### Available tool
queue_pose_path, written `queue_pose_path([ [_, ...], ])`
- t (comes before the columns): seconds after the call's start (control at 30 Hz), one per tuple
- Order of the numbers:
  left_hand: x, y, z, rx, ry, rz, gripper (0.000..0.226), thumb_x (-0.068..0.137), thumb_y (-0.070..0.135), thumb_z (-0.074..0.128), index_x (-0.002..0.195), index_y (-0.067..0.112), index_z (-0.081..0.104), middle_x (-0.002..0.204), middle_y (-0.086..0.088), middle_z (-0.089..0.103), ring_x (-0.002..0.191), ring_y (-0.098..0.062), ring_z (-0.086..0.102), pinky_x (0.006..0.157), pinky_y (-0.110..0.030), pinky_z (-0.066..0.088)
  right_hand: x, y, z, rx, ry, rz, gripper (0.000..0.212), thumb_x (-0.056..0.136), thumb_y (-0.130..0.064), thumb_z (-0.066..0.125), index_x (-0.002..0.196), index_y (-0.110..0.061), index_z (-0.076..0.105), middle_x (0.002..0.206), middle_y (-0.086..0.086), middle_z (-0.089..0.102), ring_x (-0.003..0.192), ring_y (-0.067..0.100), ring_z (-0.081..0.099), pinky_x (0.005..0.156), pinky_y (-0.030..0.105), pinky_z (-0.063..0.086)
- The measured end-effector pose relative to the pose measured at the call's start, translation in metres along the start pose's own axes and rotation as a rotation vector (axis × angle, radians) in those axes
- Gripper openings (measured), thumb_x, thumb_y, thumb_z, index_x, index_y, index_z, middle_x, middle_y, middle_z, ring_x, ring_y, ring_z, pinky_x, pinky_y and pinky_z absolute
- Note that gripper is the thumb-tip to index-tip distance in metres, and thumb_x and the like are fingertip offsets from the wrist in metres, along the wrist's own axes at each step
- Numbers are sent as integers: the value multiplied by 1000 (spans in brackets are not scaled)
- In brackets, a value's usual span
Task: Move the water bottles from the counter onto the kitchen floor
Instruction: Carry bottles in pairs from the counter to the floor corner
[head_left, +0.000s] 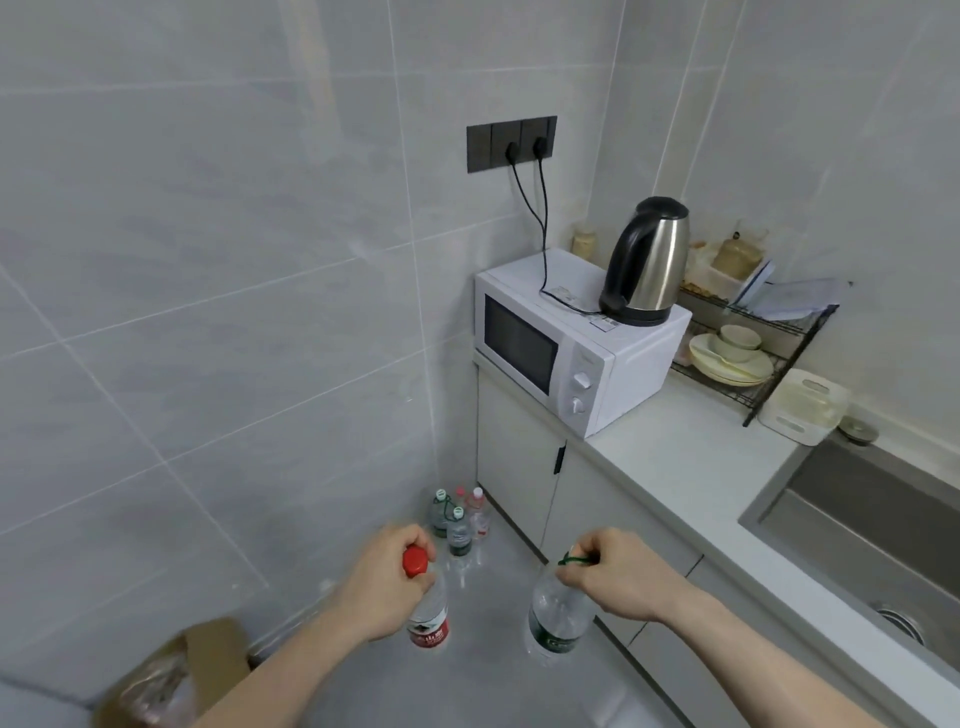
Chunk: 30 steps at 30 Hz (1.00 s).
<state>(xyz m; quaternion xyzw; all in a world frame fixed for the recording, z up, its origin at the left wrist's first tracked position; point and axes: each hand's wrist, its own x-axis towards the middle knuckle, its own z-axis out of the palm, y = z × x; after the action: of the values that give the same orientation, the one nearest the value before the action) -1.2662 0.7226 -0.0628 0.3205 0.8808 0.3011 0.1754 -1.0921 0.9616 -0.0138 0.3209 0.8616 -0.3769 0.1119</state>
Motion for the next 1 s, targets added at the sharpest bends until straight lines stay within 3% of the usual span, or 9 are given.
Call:
queue_pose_path([
  [0.13, 48, -41, -2, 51, -60, 8, 25, 78, 27, 72, 77, 43, 53, 96, 15, 55, 88, -5, 55, 76, -17, 40, 59, -19, 15, 12, -11, 52, 32, 79, -39, 67, 61, -20, 49, 59, -9, 55, 54, 10, 50, 56, 23, 40],
  [0.27, 93, -74, -3, 92, -112, 5, 14, 78, 27, 67, 83, 36, 58, 92, 20, 48, 79, 0, 50, 69, -6, 34, 108, -29, 30, 68, -30, 132, 26, 79, -38, 69, 65, -21, 56, 58, -8, 58, 53, 12, 54, 57, 25, 43],
  [0.4, 136, -101, 1, 112, -167, -37, 13, 75, 30, 64, 80, 36, 53, 89, 19, 49, 82, -5, 47, 68, -9, 29, 150, -35, 43, 121, -59, 190, 19, 77, -36, 67, 70, -21, 58, 56, -6, 57, 50, 13, 52, 56, 25, 41],
  [0.57, 194, -138, 12, 102, -262, -141, 18, 72, 28, 58, 88, 35, 54, 102, 6, 55, 91, -16, 59, 84, -23, 45, 215, -46, 58, 90, -158, 219, 23, 78, -33, 66, 66, -20, 51, 56, -5, 52, 54, 16, 55, 58, 27, 42],
  [0.7, 228, -161, 25, 86, -281, -226, 12, 75, 27, 60, 86, 27, 62, 98, 7, 53, 79, -13, 58, 70, -17, 45, 262, -46, 70, 36, -219, 246, 30, 78, -35, 65, 58, -18, 49, 52, -5, 54, 58, 17, 64, 62, 27, 47],
  [0.8, 259, -178, 31, 109, -295, -257, 8, 77, 22, 60, 82, 28, 60, 96, 5, 52, 74, -6, 52, 66, -7, 36, 294, -43, 81, 45, -273, 272, 27, 78, -29, 62, 57, -18, 49, 45, -5, 52, 49, 13, 61, 58, 24, 47],
  [0.87, 279, -191, 35, 121, -298, -277, 19, 78, 16, 61, 79, 34, 55, 101, 1, 52, 79, -11, 55, 67, -5, 34, 314, -42, 86, 68, -275, 284, 29, 79, -21, 60, 53, -18, 46, 40, -6, 48, 39, 12, 55, 52, 22, 44],
  [1.0, 322, -221, 55, 167, -323, -299, 11, 86, 17, 63, 91, 27, 64, 108, 3, 52, 88, -16, 60, 76, -16, 44, 357, -33, 101, 70, -266, 326, 32, 83, -27, 61, 55, -19, 47, 45, -4, 52, 41, 7, 51, 47, 17, 41],
])
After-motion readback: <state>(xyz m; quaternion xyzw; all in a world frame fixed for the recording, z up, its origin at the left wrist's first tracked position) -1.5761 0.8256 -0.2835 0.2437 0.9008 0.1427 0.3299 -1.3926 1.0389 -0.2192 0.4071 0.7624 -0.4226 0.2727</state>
